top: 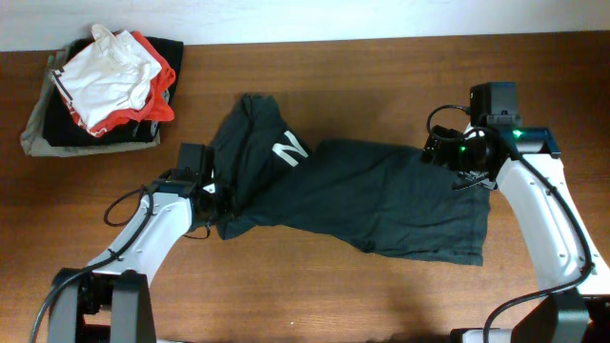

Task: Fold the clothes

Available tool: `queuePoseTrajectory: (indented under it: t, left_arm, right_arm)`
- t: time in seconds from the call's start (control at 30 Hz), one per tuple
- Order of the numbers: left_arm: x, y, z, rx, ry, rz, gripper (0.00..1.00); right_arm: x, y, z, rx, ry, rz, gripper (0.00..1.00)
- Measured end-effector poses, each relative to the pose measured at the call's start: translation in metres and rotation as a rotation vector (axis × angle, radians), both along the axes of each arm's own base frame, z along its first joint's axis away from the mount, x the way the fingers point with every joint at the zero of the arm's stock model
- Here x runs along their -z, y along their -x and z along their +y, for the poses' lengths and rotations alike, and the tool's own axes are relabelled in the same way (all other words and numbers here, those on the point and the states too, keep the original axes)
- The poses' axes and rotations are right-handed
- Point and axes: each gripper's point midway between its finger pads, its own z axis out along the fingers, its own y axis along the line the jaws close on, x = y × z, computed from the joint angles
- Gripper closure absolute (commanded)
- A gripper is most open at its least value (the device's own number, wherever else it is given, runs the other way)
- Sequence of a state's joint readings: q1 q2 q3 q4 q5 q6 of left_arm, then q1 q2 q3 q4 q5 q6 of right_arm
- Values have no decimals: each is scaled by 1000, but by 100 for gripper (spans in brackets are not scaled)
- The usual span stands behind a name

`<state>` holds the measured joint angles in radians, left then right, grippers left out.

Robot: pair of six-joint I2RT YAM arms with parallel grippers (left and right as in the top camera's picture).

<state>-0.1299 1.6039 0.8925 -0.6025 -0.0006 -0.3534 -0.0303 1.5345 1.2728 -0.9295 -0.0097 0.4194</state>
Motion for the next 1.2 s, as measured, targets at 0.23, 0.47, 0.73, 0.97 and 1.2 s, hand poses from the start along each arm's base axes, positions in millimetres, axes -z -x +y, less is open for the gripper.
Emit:
queuePoseTrajectory:
  t: [0.23,0.47,0.73,0.97,1.2]
  left_arm:
    - [-21,-28,-1,-11,-1,-93,35]
    - [-37,-48,-3,-16,7,-165,56]
    - [6,-50,-3,-14,-4,-81,81]
    - [9,-50,-3,-16,-5,-76,97]
    - [10,-47,11,-43,-50,-63,99]
  right_arm:
    - [0,0,0,0,0,0,1]
    - [0,0,0,0,0,0,1]
    - [0,0,0,0,0,0,1]
    - [0,0,0,0,0,0,1]
    - [0,0,0,0,0,0,1]
